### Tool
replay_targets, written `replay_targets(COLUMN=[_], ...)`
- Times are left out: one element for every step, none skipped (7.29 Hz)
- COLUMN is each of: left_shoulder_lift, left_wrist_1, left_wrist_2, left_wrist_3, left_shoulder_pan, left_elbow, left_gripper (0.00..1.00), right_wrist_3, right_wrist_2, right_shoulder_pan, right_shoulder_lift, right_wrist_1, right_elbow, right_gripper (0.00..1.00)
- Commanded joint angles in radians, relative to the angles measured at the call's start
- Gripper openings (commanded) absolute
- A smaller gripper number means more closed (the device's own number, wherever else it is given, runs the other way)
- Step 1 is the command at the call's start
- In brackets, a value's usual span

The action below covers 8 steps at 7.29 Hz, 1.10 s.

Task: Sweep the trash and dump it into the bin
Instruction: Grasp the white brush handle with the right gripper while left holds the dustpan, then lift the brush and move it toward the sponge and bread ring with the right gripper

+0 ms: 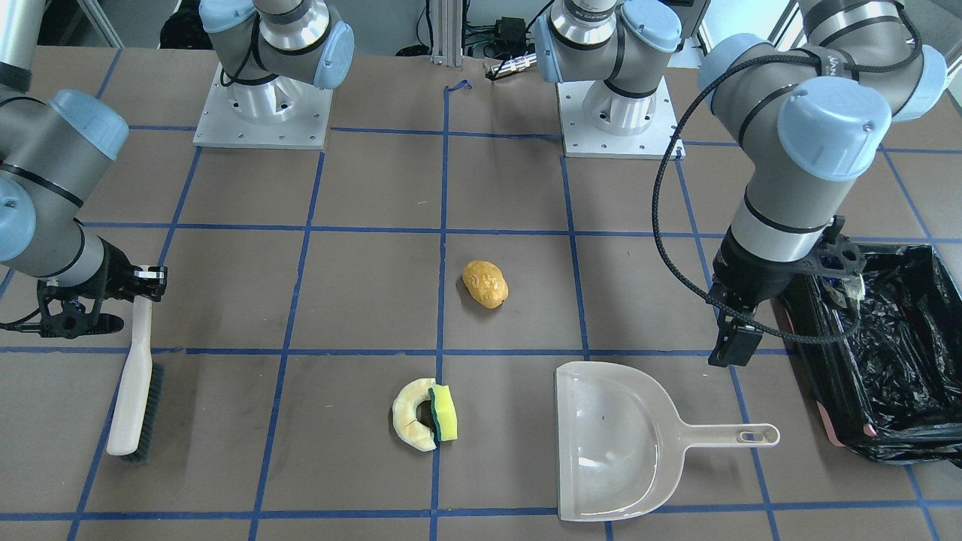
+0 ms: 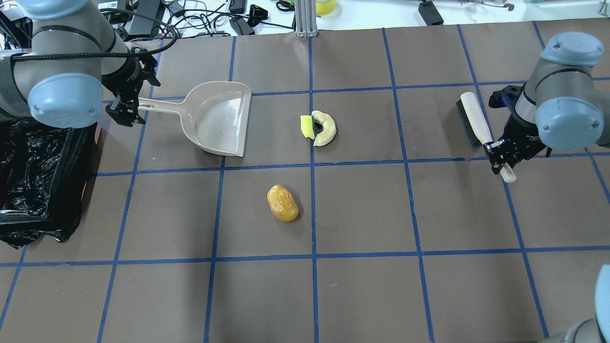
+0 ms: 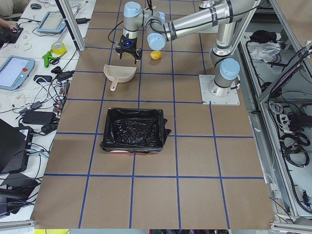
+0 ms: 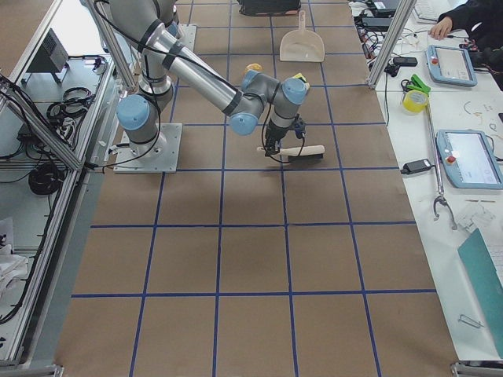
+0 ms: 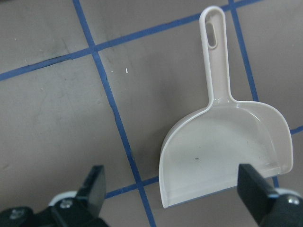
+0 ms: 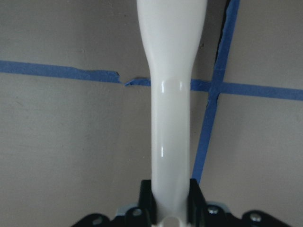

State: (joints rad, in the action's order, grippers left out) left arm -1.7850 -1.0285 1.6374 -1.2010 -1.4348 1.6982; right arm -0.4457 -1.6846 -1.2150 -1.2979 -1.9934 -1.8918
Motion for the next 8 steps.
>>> replay_targets(left_shoulder_lift=[-0.094, -0.146, -0.192, -0.235, -0.267, -0.29, -0.316, -0.336], left_wrist_1=[0.053, 0.053, 0.057, 0.061, 0.064, 0.065, 0.065, 0.065], left_wrist_2=[0.001, 0.002, 0.004, 0.009, 0.033, 0.041, 0.045, 0.047], left_wrist_3=[-0.078, -0.104, -0.118, -0.117, -0.118, -0.118, -0.112, -0.106], left_shoulder_pan=[0.001, 0.001, 0.001, 0.002, 0.004, 0.008, 0.026, 0.045], left_elbow=[-0.046, -0.078, -0.11, -0.136, -0.152, -0.161, -0.161, -0.166], left_gripper=[1.0, 0.99, 0.99, 0.99, 0.99, 0.98, 0.98, 0.98], right_wrist_3=[0.075, 0.137, 0.204, 0.355, 0.481, 0.56, 0.606, 0.625], right_wrist_2=[0.0, 0.002, -0.003, -0.006, 0.009, 0.057, 0.077, 0.077], right_shoulder_pan=[-0.011, -0.053, -0.14, -0.241, -0.324, -0.392, -0.446, -0.49], right_shoulder_lift=[-0.018, -0.017, -0.02, -0.017, -0.009, -0.008, 0.012, 0.044], right_wrist_1=[0.021, 0.107, 0.155, 0.195, 0.2, 0.199, 0.197, 0.197], right_elbow=[0.048, 0.092, 0.129, 0.157, 0.17, 0.178, 0.193, 0.221], right_gripper=[0.03, 0.03, 0.03, 0.02, 0.02, 0.02, 0.02, 0.02])
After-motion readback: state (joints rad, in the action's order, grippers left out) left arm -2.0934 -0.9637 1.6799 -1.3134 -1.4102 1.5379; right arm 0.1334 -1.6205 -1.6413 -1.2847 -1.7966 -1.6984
